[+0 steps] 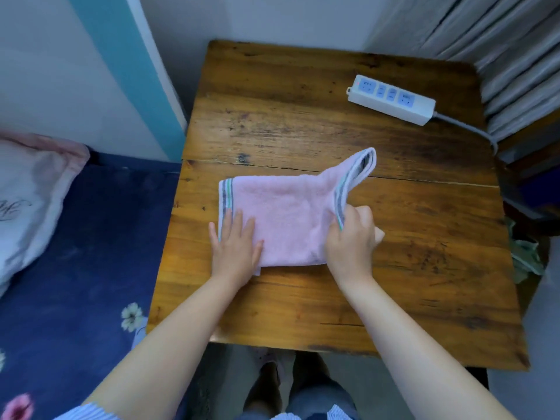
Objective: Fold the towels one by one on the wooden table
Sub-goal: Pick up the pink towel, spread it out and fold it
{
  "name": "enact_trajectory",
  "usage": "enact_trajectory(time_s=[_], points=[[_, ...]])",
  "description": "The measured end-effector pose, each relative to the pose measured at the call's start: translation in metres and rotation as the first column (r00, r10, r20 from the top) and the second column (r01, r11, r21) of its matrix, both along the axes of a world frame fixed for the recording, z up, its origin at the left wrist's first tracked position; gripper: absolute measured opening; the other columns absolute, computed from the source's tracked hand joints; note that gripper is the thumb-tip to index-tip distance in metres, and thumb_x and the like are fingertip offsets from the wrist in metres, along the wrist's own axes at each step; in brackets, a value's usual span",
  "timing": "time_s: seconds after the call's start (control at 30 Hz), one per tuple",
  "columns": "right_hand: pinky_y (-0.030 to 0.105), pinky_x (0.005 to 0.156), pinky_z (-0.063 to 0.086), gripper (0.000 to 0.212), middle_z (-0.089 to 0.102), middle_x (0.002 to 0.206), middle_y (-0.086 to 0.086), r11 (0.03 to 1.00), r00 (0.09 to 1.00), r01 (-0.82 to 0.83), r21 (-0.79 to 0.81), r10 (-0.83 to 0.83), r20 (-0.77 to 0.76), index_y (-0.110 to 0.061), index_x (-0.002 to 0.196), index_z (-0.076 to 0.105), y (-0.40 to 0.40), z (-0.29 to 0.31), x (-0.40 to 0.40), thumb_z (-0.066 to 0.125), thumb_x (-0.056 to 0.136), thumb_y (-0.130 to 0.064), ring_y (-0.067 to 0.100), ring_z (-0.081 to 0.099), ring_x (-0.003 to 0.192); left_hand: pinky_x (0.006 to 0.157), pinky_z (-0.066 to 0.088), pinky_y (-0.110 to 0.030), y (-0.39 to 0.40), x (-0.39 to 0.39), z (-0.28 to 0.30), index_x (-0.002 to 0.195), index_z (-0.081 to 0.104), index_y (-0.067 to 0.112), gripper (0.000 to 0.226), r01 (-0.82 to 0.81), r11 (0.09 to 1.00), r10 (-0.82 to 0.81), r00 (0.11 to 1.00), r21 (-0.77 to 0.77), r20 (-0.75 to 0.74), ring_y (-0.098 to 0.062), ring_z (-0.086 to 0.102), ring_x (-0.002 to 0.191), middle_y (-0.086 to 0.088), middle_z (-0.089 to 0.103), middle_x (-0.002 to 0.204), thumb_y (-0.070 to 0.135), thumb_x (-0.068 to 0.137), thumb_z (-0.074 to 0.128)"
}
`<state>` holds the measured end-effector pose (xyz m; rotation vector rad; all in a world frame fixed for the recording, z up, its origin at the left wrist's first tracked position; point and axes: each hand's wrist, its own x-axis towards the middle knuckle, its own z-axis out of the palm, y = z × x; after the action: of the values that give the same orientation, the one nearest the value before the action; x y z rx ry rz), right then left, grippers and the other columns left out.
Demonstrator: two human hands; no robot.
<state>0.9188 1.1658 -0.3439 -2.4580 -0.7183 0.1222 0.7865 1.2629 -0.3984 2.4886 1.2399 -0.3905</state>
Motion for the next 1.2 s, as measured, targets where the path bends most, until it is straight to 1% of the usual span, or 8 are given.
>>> enact_trajectory(time_s=[0.07, 0.17, 0.4, 0.53, 0.7, 0.83, 1.0, 1.2], points=[[0.028, 0.059, -0.001, 0.026, 0.052, 0.069, 0.016, 0.993, 0.987, -0.116, 0.010, 0.114, 0.114, -0.003, 0.073, 0.060, 0.019, 0.003, -0.026, 0.035, 0.069, -0.008, 0.036, 0.055, 0.062, 0.116, -0.005, -0.048, 0.007, -0.033, 0.002, 0.147, 0.021, 0.016, 0.053, -0.062, 0.998, 0.062, 0.998, -0.003, 0.025, -0.023, -0.006, 0.146, -0.006, 0.004, 0.158, 0.035, 0.098, 0.032], [0.026, 0.064, 0.015, 0.018, 0.051, 0.062, 0.010, 0.970, 0.953, -0.242, -0.007, 0.239, 0.184, -0.008, 0.066, 0.056, 0.041, -0.004, -0.061, 0.041, 0.061, -0.001, 0.030, 0.053, 0.052, 0.116, -0.004, -0.047, 0.014, -0.070, 0.002, 0.144, 0.030, 0.013, 0.050, -0.180, 0.984, 0.179, 0.982, 0.000, 0.067, -0.023, -0.002, 0.146, -0.008, 0.012, 0.157, 0.032, 0.098, 0.037], [0.023, 0.048, 0.029, 0.037, 0.051, 0.059, 0.012, 0.825, 0.847, -0.524, -0.215, 0.531, -0.026, -0.003, 0.062, 0.054, 0.067, -0.046, -0.107, 0.073, 0.036, 0.015, 0.027, 0.048, 0.045, 0.118, 0.001, -0.042, 0.014, -0.123, -0.007, 0.137, 0.042, 0.013, 0.042, -0.339, 0.940, 0.342, 0.934, -0.043, 0.099, -0.022, 0.004, 0.146, -0.006, 0.021, 0.155, 0.026, 0.097, 0.039], [0.040, 0.078, 0.043, 0.029, 0.049, 0.109, 0.022, 0.759, 0.789, -0.607, -0.236, 0.540, -0.294, 0.005, 0.110, 0.050, 0.078, -0.050, -0.106, 0.058, 0.082, -0.002, 0.037, 0.050, 0.095, 0.118, 0.002, -0.039, 0.006, -0.131, -0.012, 0.134, 0.046, 0.013, 0.040, -0.361, 0.927, 0.370, 0.924, -0.102, 0.095, -0.020, 0.006, 0.146, -0.004, 0.024, 0.154, 0.026, 0.097, 0.039], [0.022, 0.092, 0.033, 0.047, 0.042, 0.128, 0.017, 0.625, 0.599, -0.776, -0.082, 0.692, -0.403, 0.002, 0.131, 0.039, 0.055, -0.030, -0.095, 0.054, 0.088, -0.010, 0.027, 0.045, 0.115, 0.117, 0.009, -0.038, 0.000, -0.128, -0.014, 0.133, 0.047, 0.009, 0.041, -0.375, 0.915, 0.399, 0.896, -0.146, 0.197, -0.022, 0.016, 0.144, -0.008, 0.033, 0.149, 0.026, 0.097, 0.039], [0.019, 0.093, 0.035, 0.034, 0.058, 0.113, 0.023, 0.724, 0.708, -0.689, -0.036, 0.661, -0.247, 0.009, 0.109, 0.056, 0.026, -0.028, -0.070, 0.046, 0.080, -0.004, 0.034, 0.057, 0.107, 0.109, 0.029, -0.041, 0.003, -0.106, -0.002, 0.124, 0.055, 0.000, 0.069, -0.347, 0.923, 0.386, 0.833, -0.168, 0.396, -0.033, 0.040, 0.130, -0.016, 0.052, 0.133, 0.047, 0.084, 0.024], [0.063, 0.091, 0.036, 0.040, 0.059, 0.118, 0.028, 0.728, 0.746, -0.640, -0.245, 0.665, 0.027, 0.002, 0.109, 0.059, 0.030, -0.047, -0.028, 0.037, 0.079, -0.015, 0.042, 0.052, 0.116, 0.102, 0.034, -0.032, 0.007, -0.055, 0.011, 0.130, 0.048, 0.004, 0.056, -0.283, 0.932, 0.356, 0.832, -0.226, 0.425, -0.028, 0.039, 0.126, -0.012, 0.048, 0.133, 0.043, 0.090, 0.044], [0.049, 0.115, 0.008, 0.050, 0.027, 0.151, 0.014, 0.780, 0.817, -0.574, -0.248, 0.565, -0.114, -0.004, 0.137, 0.039, 0.080, -0.036, 0.009, 0.035, 0.091, -0.022, 0.032, 0.014, 0.143, 0.089, 0.039, -0.030, 0.011, -0.030, 0.009, 0.134, 0.038, 0.012, 0.042, -0.407, 0.883, 0.454, 0.867, -0.234, 0.204, -0.023, 0.046, 0.112, -0.008, 0.047, 0.124, 0.030, 0.097, 0.041]])
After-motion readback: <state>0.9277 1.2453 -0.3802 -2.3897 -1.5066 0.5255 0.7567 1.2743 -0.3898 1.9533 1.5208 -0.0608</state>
